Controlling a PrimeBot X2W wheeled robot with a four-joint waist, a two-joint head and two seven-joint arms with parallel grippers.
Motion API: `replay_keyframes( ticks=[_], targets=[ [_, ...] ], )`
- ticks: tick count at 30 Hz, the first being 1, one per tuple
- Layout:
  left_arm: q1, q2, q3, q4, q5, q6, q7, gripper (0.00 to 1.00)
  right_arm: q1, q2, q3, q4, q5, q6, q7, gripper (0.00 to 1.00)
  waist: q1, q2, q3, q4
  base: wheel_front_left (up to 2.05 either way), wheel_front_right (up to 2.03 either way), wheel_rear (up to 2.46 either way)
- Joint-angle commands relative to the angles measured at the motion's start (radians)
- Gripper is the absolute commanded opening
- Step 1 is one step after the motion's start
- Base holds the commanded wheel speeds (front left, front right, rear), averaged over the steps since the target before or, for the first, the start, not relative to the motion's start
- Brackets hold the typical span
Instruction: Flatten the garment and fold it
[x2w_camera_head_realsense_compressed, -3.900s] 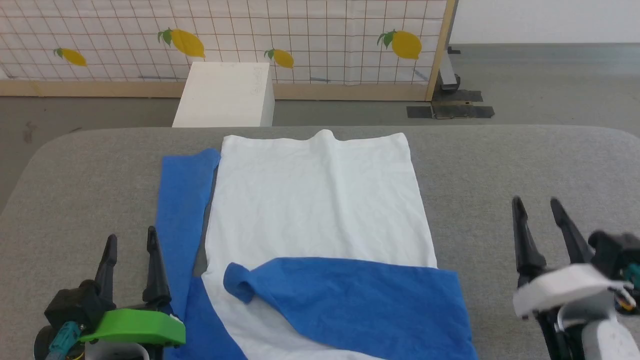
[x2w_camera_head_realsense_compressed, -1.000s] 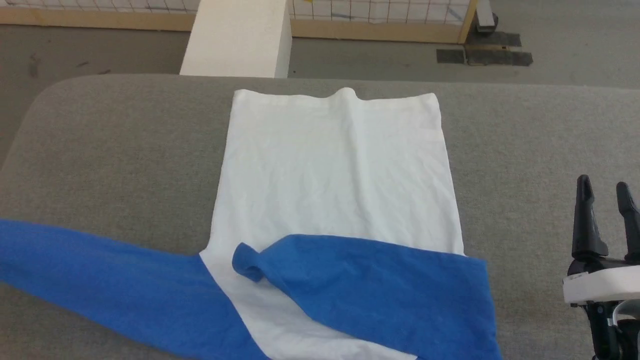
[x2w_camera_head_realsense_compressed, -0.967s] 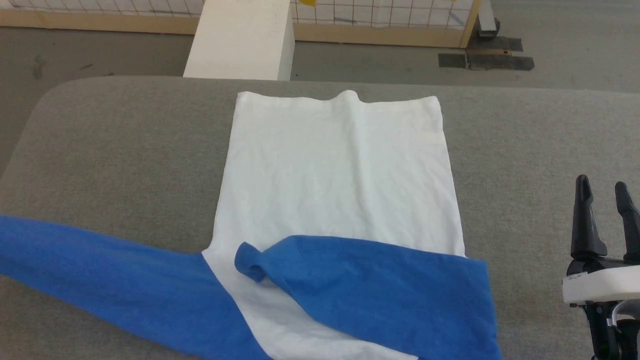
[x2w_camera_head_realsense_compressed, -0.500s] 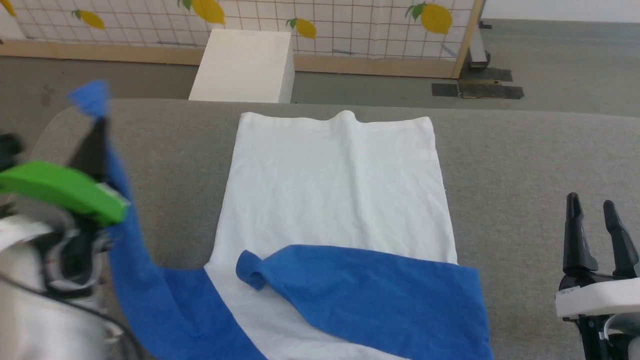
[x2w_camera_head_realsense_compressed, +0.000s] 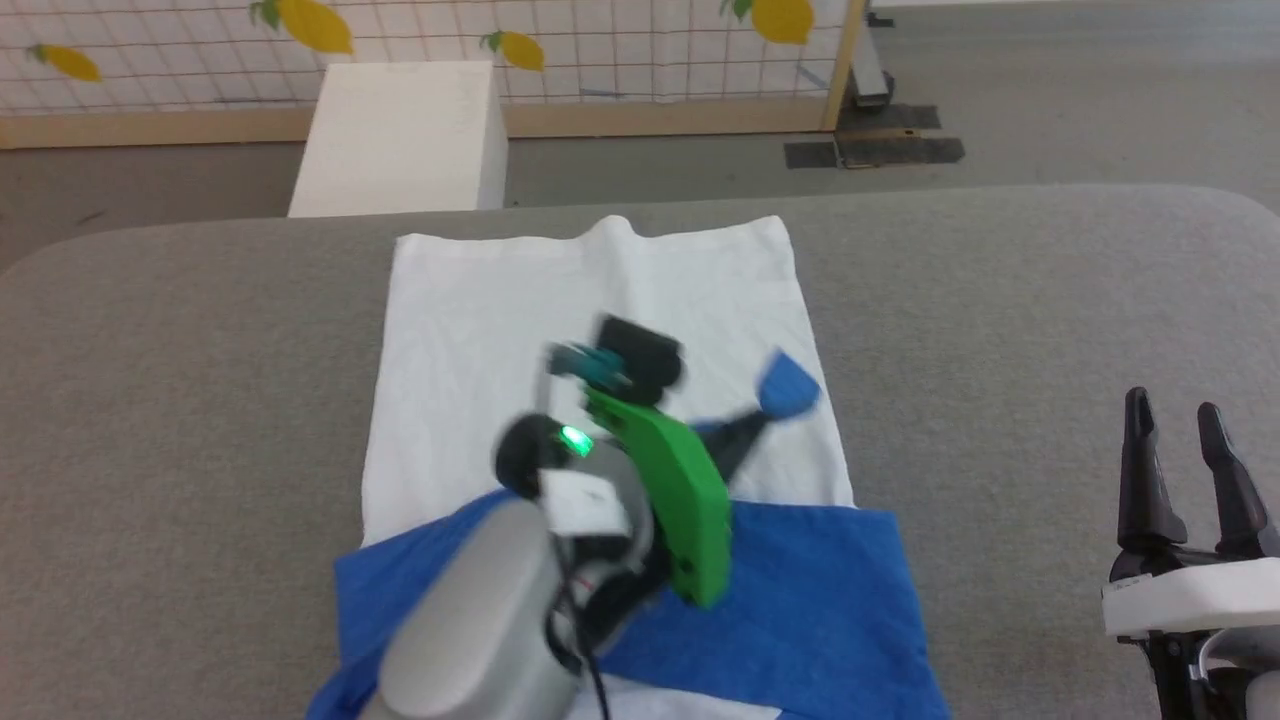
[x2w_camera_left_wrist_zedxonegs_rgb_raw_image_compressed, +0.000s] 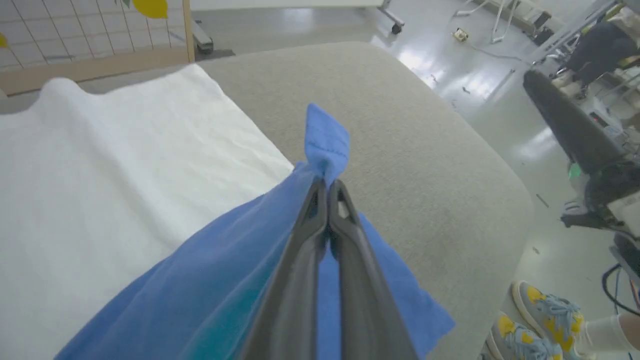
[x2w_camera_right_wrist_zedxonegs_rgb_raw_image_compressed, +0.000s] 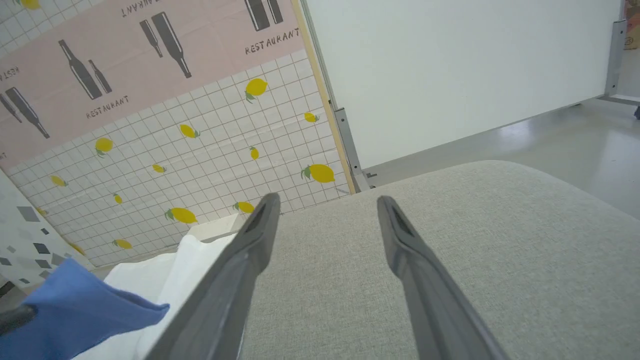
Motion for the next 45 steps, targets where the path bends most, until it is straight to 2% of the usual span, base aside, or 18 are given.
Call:
replay_keyframes(
  ticks=[1, 8, 9, 10, 13, 15, 18, 22, 26, 29, 32, 35, 39, 45],
  targets=[
    [0.017, -0.003, -0.046, 0.023, -0.008, -0.009, 0.015, 0.00, -0.014, 0.000, -0.001, 0.003, 0.005, -0.001, -0.010, 1.00, 0.0000, 0.0000, 0.023, -0.042, 0.00, 0.00, 0.00],
    [0.085, 0.015, -0.257, 0.119, -0.007, -0.019, 0.111, 0.00, -0.003, 0.000, -0.010, 0.007, 0.009, -0.001, -0.022, 1.00, 0.0000, 0.0000, 0.031, -0.064, 0.00, 0.00, 0.00],
    [0.096, 0.018, -0.271, 0.126, -0.019, -0.020, 0.129, 0.15, -0.001, 0.000, -0.012, 0.007, 0.009, -0.001, -0.023, 1.00, 0.0000, 0.0000, 0.031, -0.062, 0.00, 0.00, 0.00],
    [0.106, 0.020, -0.279, 0.128, -0.035, -0.020, 0.143, 1.00, -0.001, 0.000, -0.016, 0.010, 0.010, -0.001, -0.024, 1.00, 0.0000, 0.0000, 0.029, -0.058, 0.00, 0.00, 0.00],
    [0.118, 0.024, -0.268, 0.101, -0.089, -0.021, 0.158, 1.00, -0.002, 0.000, -0.017, 0.017, 0.011, -0.001, -0.027, 1.00, 0.0000, 0.0000, 0.020, -0.045, 0.00, 0.00, 0.00],
    [0.118, 0.021, -0.224, 0.061, -0.138, -0.018, 0.146, 1.00, -0.003, 0.000, -0.016, 0.019, 0.010, -0.001, -0.027, 1.00, 0.0000, 0.0000, 0.012, -0.033, 0.00, 0.00, 0.00],
    [0.100, 0.027, -0.124, -0.007, -0.184, 0.013, 0.094, 1.00, -0.003, 0.000, -0.015, 0.020, 0.009, -0.001, -0.026, 1.00, 0.0000, 0.0000, 0.001, -0.014, 0.00, 0.00, 0.00],
    [0.067, 0.077, 0.068, -0.075, -0.160, 0.070, -0.097, 1.00, -0.001, 0.000, -0.008, 0.020, 0.011, -0.001, -0.018, 1.00, 0.0000, 0.0000, -0.014, 0.005, 0.00, 0.00, 0.00],
    [0.073, 0.156, 0.216, -0.082, -0.069, 0.078, -0.360, 1.00, -0.004, 0.000, 0.002, 0.026, 0.010, -0.001, -0.006, 1.00, 0.0000, 0.0000, -0.025, 0.014, 0.00, 0.00, 0.00],
    [0.116, 0.207, 0.283, -0.048, 0.004, 0.095, -0.526, 1.00, -0.006, 0.000, 0.020, 0.032, 0.005, -0.001, 0.020, 1.00, 0.0000, 0.0000, -0.027, 0.016, 0.00, 0.00, 0.00],
    [0.165, 0.235, 0.322, -0.001, 0.044, 0.119, -0.629, 1.00, -0.022, 0.000, 0.040, 0.049, 0.002, -0.001, 0.086, 1.00, 0.0000, 0.0000, -0.017, 0.020, 0.00, 0.00, 0.00],
    [0.188, 0.242, 0.353, 0.020, 0.048, 0.137, -0.673, 1.00, -0.078, 0.000, 0.060, 0.066, -0.013, -0.001, 0.175, 1.00, 0.0000, 0.0000, 0.014, 0.026, 0.00, 0.00, 0.00],
    [0.201, 0.240, 0.386, -0.001, 0.045, 0.165, -0.694, 1.00, -0.241, 0.000, 0.070, 0.118, -0.044, -0.001, 0.318, 1.00, 0.0000, 0.0000, 0.078, 0.036, 0.00, 0.00, 0.00],
    [0.153, 0.227, 0.379, -0.036, 0.037, 0.156, -0.699, 1.00, -0.556, 0.000, 0.047, 0.269, -0.171, -0.001, 0.573, 1.00, 0.0000, 0.0000, 0.196, 0.109, 0.00, 0.00, 0.00]
  ],
)
